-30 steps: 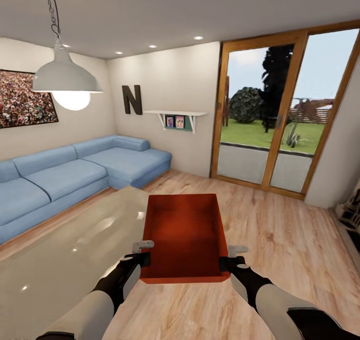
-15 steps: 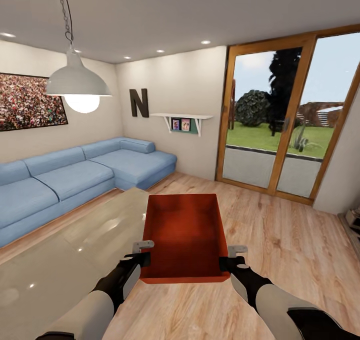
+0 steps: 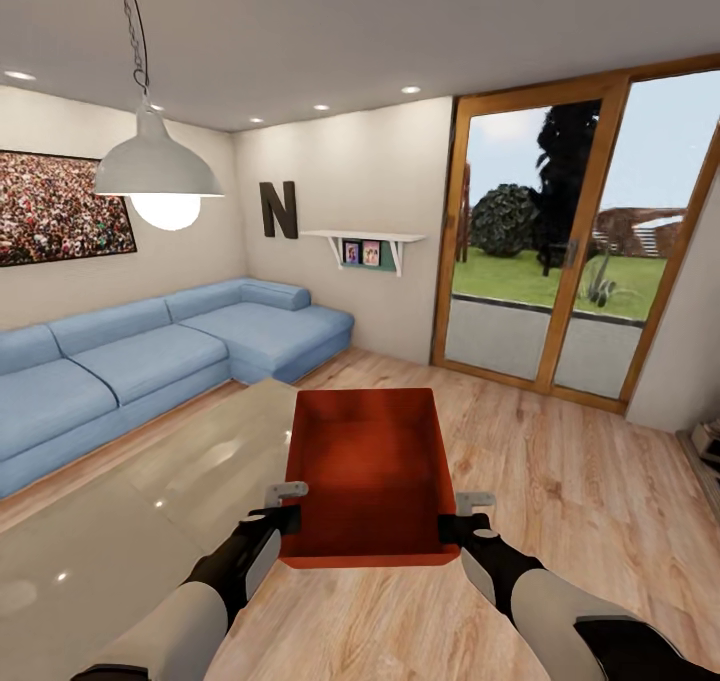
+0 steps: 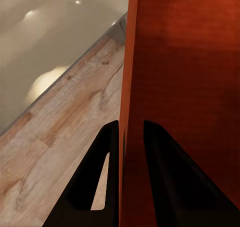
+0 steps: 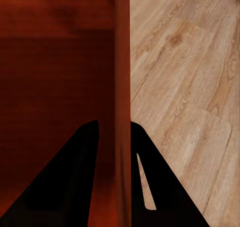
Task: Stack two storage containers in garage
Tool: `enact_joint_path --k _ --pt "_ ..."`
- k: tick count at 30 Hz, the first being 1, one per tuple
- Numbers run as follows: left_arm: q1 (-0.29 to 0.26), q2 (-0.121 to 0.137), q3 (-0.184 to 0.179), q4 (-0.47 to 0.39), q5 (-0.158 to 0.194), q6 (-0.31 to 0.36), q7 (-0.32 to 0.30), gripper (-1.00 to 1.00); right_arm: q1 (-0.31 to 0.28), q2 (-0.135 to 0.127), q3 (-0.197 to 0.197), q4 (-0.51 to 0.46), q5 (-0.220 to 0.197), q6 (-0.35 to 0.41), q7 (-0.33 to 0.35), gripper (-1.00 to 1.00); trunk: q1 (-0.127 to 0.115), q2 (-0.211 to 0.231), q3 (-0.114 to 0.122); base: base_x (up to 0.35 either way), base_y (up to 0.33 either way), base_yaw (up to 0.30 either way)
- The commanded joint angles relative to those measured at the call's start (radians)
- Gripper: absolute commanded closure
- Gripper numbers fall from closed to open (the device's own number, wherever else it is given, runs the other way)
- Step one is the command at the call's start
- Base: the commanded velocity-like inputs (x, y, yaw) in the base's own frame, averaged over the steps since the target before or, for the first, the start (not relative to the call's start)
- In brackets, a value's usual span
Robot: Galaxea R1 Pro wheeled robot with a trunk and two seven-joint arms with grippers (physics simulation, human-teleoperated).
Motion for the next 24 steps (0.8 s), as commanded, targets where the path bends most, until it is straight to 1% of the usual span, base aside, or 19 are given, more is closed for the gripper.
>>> enact_joint_path --k 1,12,24 --pt "0.001 0.018 -0.012 0.0 -0.007 0.008 0.031 1.0 -0.002 0.001 -0.029 -0.011 0.003 -0.002 0.001 1.0 0.0 -0.002 -0.002 0.0 0.0 0.0" --pt "0.001 0.018 -0.012 0.0 -0.007 0.008 0.031 1.0 -0.002 0.0 -0.029 -0.011 0.003 -0.005 0.001 1.0 0.0 -0.002 -0.002 0.0 0.0 0.013" --pt "0.001 0.019 -0.012 -0.001 -0.007 0.008 0.031 1.0 -0.002 0.001 -0.029 -0.011 0.003 -0.004 0.001 1.0 0.0 -0.002 -0.001 0.0 0.0 0.279"
